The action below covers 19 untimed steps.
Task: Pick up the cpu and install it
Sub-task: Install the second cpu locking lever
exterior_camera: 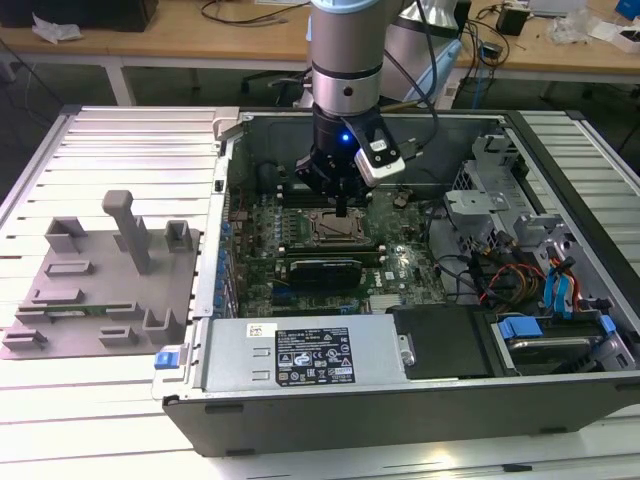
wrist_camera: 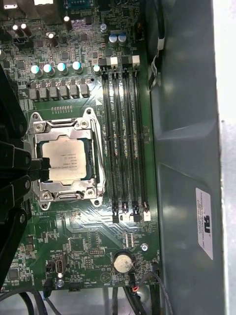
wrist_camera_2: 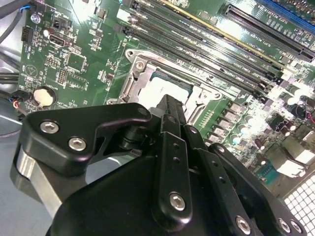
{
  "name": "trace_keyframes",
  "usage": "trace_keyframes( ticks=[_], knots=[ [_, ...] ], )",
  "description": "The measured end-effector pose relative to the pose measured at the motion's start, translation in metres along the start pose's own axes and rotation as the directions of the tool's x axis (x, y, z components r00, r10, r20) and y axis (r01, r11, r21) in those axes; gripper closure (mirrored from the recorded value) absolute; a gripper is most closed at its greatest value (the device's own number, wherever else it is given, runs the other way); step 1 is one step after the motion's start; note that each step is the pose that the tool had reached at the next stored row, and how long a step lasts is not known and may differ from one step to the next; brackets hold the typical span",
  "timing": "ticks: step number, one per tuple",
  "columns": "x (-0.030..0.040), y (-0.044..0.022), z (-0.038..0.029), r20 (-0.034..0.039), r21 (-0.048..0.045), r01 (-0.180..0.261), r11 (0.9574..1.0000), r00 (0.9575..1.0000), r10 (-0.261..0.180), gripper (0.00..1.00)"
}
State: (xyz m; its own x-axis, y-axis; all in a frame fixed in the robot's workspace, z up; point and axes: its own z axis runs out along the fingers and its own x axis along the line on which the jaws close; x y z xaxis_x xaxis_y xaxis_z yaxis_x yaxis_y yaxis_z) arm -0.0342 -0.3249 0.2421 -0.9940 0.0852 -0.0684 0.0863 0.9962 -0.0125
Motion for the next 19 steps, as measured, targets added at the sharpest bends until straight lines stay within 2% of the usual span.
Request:
trace_keyframes(
  ticks=[3, 5, 8, 11, 12, 13, 14, 19],
  knots=[
    [-0.0006, -0.0062, 0.0002, -0.0001, -0.0024, 0.0, 1.0, 1.0, 0.0, 0.89],
    [-0.0016, -0.018, 0.0005, -0.0003, -0.0061, 0.0, 1.0, 1.0, 0.0, 0.89],
    [-0.0022, -0.0253, 0.0007, -0.0004, -0.0071, -0.001, 1.0, 1.0, 0.001, 0.89],
    [-0.0022, -0.027, 0.0036, -0.0073, -0.0074, 0.011, 0.9999, 0.9999, -0.011, 0.89],
    [-0.002, -0.027, 0.0067, -0.0181, -0.0091, 0.048, 0.9988, 0.9987, -0.048, 0.89],
    [-0.0019, -0.0293, 0.011, -0.0221, -0.0139, 0.12, 0.9927, 0.9925, -0.12, 0.89],
    [-0.0019, -0.0305, 0.0111, -0.0218, -0.0148, 0.133, 0.991, 0.9908, -0.133, 0.89],
    [-0.0014, -0.0319, 0.0112, -0.0216, -0.0161, 0.143, 0.9896, 0.9895, -0.143, 0.89]
  ],
)
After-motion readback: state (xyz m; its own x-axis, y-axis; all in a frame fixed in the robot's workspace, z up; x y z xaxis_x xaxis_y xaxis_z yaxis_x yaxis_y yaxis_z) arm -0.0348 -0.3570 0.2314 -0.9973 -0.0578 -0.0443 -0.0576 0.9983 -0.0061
